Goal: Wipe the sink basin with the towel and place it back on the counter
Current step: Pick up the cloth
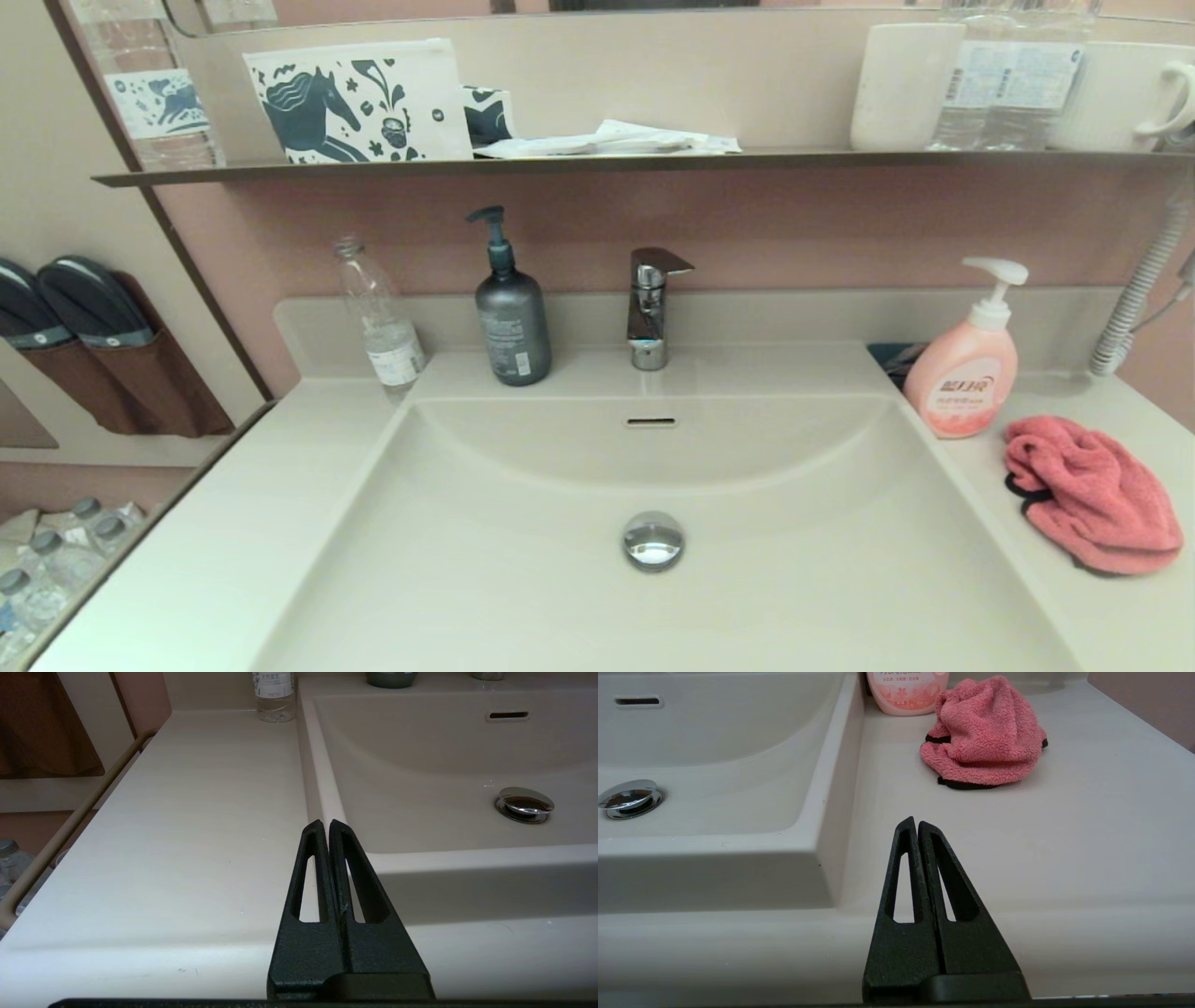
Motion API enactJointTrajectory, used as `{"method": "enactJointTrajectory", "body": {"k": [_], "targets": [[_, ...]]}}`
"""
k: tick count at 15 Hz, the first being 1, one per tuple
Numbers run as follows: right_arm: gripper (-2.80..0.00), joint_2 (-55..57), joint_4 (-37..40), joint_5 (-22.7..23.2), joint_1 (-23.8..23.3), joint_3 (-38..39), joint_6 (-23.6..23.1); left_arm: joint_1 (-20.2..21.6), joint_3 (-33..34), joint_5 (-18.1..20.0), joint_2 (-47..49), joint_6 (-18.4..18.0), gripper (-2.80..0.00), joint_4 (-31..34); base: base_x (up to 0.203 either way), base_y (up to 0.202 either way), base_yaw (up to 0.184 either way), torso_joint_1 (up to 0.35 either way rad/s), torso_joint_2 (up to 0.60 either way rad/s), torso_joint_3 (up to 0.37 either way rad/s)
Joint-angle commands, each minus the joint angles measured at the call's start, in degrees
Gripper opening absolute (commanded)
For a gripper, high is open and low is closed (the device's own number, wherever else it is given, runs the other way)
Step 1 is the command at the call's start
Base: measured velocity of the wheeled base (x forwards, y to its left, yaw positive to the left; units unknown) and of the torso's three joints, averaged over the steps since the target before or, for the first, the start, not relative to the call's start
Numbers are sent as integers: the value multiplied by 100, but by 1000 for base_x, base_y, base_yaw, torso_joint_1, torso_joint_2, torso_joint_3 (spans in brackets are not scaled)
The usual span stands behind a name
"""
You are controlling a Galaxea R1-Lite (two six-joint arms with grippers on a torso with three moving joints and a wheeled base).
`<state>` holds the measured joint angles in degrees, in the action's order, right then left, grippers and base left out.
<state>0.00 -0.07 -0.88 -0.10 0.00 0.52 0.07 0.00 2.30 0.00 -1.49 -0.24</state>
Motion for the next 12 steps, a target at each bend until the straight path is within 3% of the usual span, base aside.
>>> {"method": "enactJointTrajectory", "body": {"k": [1, 7, 12], "targets": [[-280, 8, -1, 0, 1, 0, 0, 1, 0, 0, 9, -1, -280, -2, 0, 0, 0, 0, 0, 0], [-280, 0, 32, -35, -5, -86, -8, 1, 0, 1, 9, -1, -280, 5, 0, 0, 0, 0, 0, 0], [-280, 415, 548, -126, 0, -900, 8, 1, 0, -2, 9, -1, -280, -2, 0, 0, 0, 0, 0, 0]]}}
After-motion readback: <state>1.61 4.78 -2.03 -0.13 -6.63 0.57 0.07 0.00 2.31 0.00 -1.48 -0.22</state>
